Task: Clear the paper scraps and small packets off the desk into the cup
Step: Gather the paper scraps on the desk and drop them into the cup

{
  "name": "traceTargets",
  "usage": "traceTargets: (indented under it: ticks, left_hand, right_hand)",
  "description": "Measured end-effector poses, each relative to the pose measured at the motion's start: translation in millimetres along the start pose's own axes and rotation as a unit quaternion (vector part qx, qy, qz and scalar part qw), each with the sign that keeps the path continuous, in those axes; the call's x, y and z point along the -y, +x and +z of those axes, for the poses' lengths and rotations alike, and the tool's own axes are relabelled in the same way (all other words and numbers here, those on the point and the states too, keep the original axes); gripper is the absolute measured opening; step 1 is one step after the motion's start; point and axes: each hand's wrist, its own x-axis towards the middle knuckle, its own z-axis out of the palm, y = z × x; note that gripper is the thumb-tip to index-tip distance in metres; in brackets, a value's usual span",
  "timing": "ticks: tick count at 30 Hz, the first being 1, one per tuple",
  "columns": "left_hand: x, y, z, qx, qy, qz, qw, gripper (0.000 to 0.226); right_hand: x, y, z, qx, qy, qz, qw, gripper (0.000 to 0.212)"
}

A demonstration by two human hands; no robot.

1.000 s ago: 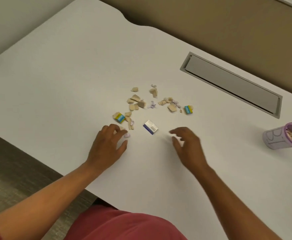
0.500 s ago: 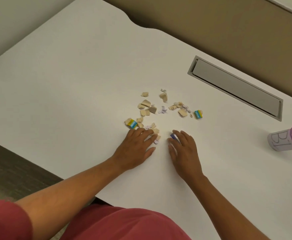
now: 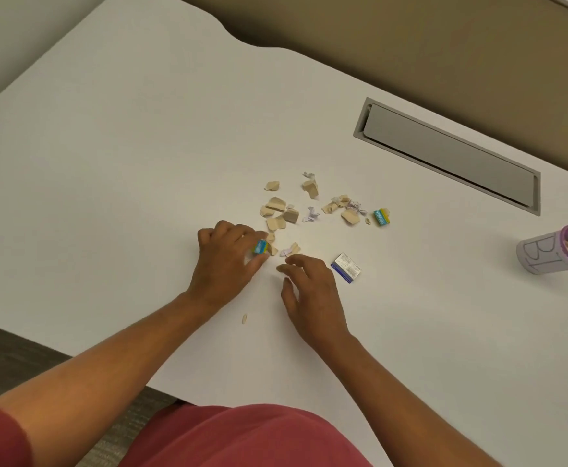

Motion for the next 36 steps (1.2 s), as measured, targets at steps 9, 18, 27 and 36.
traceTargets:
  ticks: [9, 18, 27, 36]
  left_hand:
    - [29.3, 25.8, -9.9, -0.017, -0.251, -0.228, 0.941, 0.030]
    - [27.1, 26.8, -23.2, 0.001, -0.367, -0.306, 0.878, 0.028]
    - [27.4, 16.2, -22.7, -0.007, -0.221, -0.293, 0.930, 0.030]
    - [17.0, -36.3, -17.1, -0.010, -0.118, -0.111, 0.987, 0.037]
  right_hand:
    - [13.1, 23.7, 17.0, 0.062, -0.061, -0.134, 0.987, 0.040]
    - [20.5, 49.3, 37.1, 0.149, -0.116, -0.151, 0.970, 0.056]
    - [3.3, 44.5, 24.8, 0.054, -0.114, -0.152, 0.980, 0.031]
    - [1.3, 54.6, 17.1, 0.068, -0.076, -0.114, 0.988, 0.037]
